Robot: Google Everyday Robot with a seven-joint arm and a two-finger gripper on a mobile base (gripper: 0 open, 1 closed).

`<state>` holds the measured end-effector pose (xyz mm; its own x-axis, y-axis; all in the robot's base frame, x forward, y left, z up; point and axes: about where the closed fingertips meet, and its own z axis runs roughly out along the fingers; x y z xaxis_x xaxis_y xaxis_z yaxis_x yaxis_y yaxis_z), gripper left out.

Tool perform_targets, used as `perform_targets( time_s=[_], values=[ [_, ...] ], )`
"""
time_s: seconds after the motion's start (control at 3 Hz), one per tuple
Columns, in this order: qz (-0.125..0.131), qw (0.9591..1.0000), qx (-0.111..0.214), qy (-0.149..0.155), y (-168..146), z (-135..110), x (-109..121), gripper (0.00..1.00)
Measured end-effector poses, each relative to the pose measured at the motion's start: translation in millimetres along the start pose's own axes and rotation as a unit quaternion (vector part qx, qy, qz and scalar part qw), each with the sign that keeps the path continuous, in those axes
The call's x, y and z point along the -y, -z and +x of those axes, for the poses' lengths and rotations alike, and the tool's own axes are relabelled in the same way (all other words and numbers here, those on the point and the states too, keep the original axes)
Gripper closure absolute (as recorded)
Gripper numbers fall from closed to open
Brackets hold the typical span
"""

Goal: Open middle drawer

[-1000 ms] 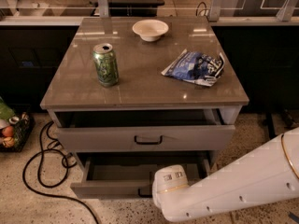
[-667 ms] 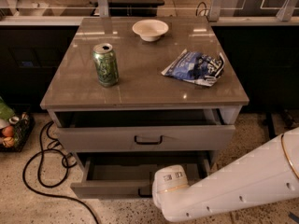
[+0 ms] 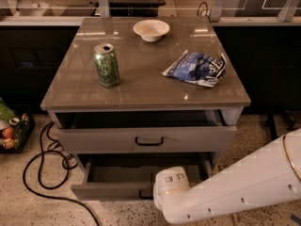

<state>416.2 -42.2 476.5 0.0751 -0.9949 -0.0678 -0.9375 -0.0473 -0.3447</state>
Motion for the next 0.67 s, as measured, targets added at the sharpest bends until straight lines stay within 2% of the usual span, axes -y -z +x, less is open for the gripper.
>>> perform_targets(
  time_s=[0.33, 0.67],
  values=[
    [0.018, 0.9997, 0.012, -0.016, -6.3, 16.7, 18.5, 1.00],
    [0.046, 0.9975, 0.033, -0.041, -12.5, 42.3, 43.1, 1.00]
  ],
)
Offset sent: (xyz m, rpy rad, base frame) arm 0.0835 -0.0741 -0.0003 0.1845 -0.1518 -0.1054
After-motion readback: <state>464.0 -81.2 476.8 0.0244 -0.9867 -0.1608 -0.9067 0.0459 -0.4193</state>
